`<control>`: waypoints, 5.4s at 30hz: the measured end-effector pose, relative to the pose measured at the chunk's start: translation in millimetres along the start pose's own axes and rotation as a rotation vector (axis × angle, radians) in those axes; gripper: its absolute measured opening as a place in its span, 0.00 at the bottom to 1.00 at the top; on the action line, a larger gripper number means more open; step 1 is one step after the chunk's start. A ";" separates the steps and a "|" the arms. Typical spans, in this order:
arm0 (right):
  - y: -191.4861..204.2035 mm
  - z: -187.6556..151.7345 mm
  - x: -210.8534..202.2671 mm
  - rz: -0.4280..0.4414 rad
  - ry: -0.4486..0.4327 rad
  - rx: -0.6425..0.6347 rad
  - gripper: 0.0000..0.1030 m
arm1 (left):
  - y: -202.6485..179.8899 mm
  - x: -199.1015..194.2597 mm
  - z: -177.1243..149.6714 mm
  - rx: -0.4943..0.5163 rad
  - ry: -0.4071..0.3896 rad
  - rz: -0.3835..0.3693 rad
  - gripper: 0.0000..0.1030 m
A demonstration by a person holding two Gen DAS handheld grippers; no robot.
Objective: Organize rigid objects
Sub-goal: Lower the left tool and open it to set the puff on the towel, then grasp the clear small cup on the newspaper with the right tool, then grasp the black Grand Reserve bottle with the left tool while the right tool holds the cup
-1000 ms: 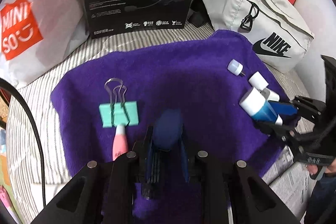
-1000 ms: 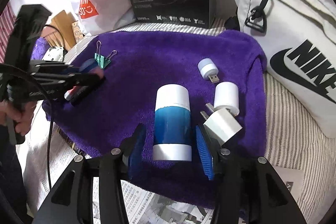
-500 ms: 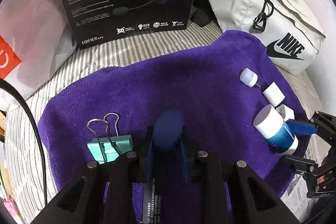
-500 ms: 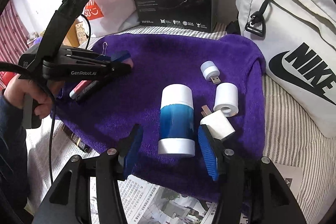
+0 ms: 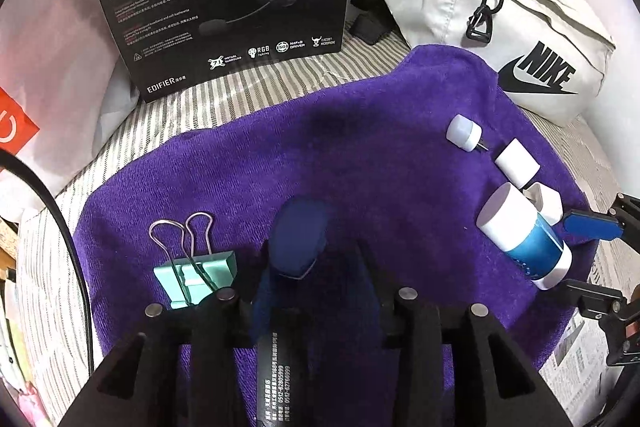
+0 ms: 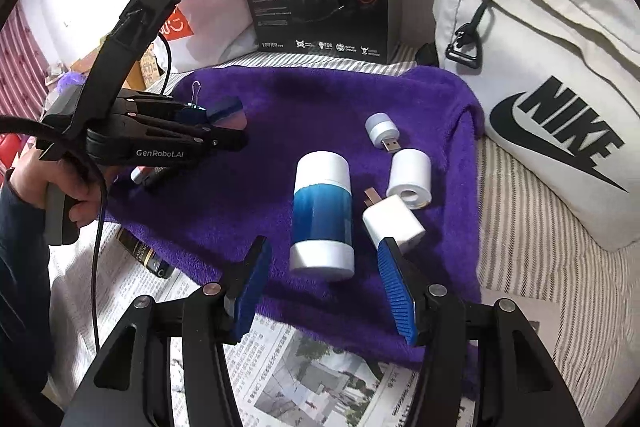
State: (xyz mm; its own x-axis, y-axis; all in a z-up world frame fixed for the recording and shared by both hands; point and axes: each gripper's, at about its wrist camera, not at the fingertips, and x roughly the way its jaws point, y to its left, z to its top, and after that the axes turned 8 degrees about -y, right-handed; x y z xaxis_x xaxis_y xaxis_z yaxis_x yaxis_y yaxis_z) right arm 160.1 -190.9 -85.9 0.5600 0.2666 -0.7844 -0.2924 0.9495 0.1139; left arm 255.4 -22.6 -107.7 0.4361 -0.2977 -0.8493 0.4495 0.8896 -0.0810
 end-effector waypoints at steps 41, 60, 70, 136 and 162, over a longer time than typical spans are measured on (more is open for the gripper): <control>102.8 -83.1 -26.9 0.071 0.019 -0.200 0.28 | 11.5 -132.5 -131.5 -0.207 -0.038 0.077 0.46; 38.1 -101.7 -64.2 0.014 0.035 -0.047 0.26 | -12.4 -88.2 -122.6 -0.107 -0.024 0.000 0.47; 31.6 -104.8 -66.0 0.029 0.036 -0.016 0.26 | -29.6 -92.5 -126.2 -0.009 -0.031 -0.073 0.53; 13.7 -116.5 -73.3 -0.113 -0.050 -0.019 0.26 | -56.5 -101.9 -147.8 0.038 -0.175 0.030 0.25; 14.7 -114.2 -85.6 -0.093 -0.034 0.002 0.26 | -63.8 -104.7 -140.2 0.082 -0.132 -0.048 0.22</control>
State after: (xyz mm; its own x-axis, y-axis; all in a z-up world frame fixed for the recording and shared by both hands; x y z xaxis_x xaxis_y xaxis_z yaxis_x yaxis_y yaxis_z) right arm 19.3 -218.7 -86.7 0.6104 0.1828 -0.7707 -0.2366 0.9707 0.0429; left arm 71.8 0.3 -86.7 0.5084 -0.3872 -0.7692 0.5320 0.8436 -0.0730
